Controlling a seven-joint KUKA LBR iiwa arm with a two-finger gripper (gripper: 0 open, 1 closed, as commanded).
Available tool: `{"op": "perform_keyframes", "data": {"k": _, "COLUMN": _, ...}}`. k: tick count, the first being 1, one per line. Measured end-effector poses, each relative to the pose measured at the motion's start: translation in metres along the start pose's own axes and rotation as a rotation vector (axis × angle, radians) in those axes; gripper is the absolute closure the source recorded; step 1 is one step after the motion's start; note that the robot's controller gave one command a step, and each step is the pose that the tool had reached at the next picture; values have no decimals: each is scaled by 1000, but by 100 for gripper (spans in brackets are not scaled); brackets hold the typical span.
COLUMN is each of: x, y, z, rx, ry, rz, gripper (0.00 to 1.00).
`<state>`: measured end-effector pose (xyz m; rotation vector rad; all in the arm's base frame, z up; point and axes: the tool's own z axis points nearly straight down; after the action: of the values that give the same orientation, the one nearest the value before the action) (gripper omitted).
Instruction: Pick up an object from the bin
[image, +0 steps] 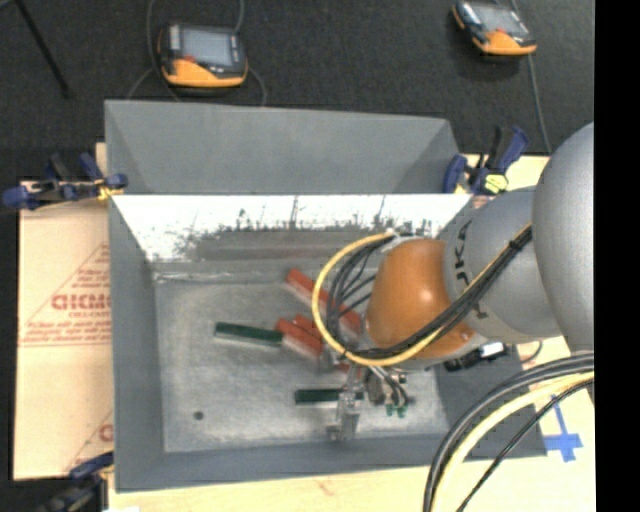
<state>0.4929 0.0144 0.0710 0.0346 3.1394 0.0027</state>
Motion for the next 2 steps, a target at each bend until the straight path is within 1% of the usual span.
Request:
{"op": "perform_keyframes", "data": {"k": 1, "x": -1, "y": 0, "z": -1, "rx": 1, "ry": -2, "rz": -5, "gripper": 0}}
{"op": "perform_keyframes", "data": {"k": 2, "x": -1, "y": 0, "z": 0, "rx": 1, "ry": -2, "rz": -6, "gripper": 100}}
